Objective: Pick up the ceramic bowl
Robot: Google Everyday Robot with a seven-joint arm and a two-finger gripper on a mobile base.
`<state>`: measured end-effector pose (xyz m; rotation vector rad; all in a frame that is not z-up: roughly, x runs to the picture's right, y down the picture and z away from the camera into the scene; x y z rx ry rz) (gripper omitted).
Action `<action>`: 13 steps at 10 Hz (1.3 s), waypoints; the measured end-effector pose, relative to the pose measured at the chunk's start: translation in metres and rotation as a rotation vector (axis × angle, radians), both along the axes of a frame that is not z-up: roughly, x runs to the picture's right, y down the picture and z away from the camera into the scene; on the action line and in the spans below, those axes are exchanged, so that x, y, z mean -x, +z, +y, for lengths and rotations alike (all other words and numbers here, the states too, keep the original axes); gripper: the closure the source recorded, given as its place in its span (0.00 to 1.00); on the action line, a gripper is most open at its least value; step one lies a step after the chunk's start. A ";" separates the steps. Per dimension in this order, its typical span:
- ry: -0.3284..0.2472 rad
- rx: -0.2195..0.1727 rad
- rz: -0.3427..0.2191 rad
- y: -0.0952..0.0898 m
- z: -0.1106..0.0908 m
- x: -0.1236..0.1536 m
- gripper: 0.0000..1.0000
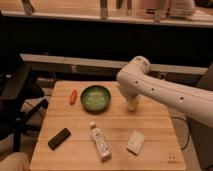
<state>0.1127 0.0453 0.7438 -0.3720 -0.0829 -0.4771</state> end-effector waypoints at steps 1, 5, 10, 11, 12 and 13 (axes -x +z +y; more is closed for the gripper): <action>-0.021 -0.004 -0.019 0.002 -0.001 0.009 0.20; -0.054 -0.013 -0.073 0.008 -0.003 0.031 0.20; -0.078 -0.015 -0.132 0.015 -0.004 0.054 0.20; -0.085 -0.012 -0.143 0.018 -0.004 0.057 0.20; -0.087 -0.009 -0.151 0.020 -0.003 0.058 0.20; -0.093 -0.005 -0.162 0.024 -0.002 0.061 0.20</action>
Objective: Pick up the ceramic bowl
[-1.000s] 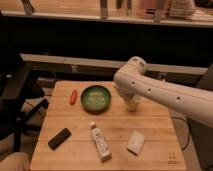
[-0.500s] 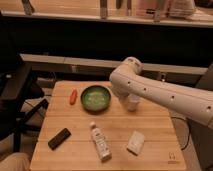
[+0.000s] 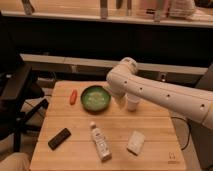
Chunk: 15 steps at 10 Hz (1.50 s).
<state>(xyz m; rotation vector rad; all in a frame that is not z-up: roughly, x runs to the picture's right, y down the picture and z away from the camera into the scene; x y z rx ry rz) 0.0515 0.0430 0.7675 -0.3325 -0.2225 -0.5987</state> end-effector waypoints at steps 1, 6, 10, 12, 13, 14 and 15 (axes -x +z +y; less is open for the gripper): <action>-0.005 0.002 -0.010 0.002 0.000 0.002 0.20; -0.030 0.016 -0.049 0.016 0.003 0.011 0.20; -0.059 0.030 -0.089 0.030 0.004 0.020 0.20; -0.070 0.037 -0.106 0.039 0.005 0.022 0.20; -0.074 0.041 -0.115 0.043 0.005 0.024 0.20; -0.083 0.044 -0.125 0.047 0.005 0.026 0.20; -0.097 0.049 -0.137 0.056 0.007 0.027 0.20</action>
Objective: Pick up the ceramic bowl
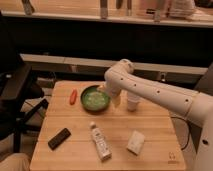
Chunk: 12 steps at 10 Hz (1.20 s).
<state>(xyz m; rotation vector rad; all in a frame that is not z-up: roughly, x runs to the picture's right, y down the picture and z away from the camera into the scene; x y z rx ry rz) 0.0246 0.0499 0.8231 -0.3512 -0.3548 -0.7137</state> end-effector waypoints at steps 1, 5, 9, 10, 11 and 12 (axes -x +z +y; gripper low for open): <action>-0.009 0.003 -0.008 0.004 0.001 0.001 0.20; -0.041 0.015 -0.035 0.019 0.002 0.001 0.20; -0.081 0.028 -0.061 0.037 0.007 0.001 0.20; -0.090 0.032 -0.066 0.040 0.009 0.001 0.20; -0.098 0.035 -0.071 0.044 0.011 0.001 0.20; -0.108 0.040 -0.074 0.050 0.015 0.002 0.20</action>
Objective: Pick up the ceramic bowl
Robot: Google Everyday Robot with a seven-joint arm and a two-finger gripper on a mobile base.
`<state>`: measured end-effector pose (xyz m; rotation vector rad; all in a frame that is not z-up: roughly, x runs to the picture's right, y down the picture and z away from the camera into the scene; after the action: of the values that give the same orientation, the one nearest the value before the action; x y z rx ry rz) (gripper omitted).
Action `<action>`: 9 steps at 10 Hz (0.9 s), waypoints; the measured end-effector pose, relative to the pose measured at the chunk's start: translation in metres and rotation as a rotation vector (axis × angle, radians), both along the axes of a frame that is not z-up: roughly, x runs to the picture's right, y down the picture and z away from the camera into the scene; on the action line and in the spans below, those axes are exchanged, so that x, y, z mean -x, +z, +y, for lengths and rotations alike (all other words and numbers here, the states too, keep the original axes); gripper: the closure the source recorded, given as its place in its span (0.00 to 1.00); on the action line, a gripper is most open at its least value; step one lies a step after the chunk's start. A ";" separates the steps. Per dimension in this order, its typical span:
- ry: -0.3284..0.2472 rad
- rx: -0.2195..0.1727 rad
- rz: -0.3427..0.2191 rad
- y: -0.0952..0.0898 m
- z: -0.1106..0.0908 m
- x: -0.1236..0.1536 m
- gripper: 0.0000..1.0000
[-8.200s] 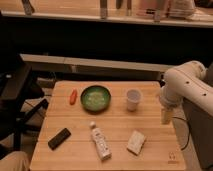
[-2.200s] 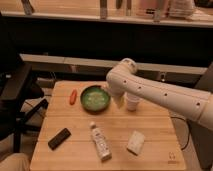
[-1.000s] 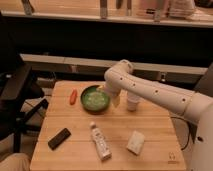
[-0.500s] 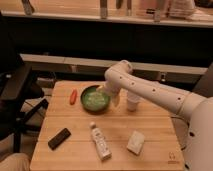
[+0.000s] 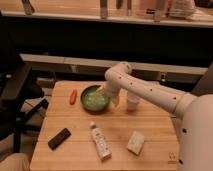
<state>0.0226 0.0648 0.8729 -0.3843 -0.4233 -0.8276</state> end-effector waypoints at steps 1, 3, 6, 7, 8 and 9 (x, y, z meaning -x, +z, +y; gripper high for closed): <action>-0.010 0.001 -0.006 0.004 0.001 0.002 0.20; -0.021 0.004 -0.015 0.008 0.003 0.003 0.20; -0.033 0.013 -0.026 0.015 0.007 -0.001 0.20; -0.039 0.015 -0.030 0.018 0.008 0.000 0.20; -0.049 0.019 -0.035 0.022 0.010 0.001 0.20; -0.055 0.022 -0.038 0.024 0.012 0.002 0.20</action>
<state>0.0203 0.0764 0.8968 -0.4025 -0.4598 -0.8852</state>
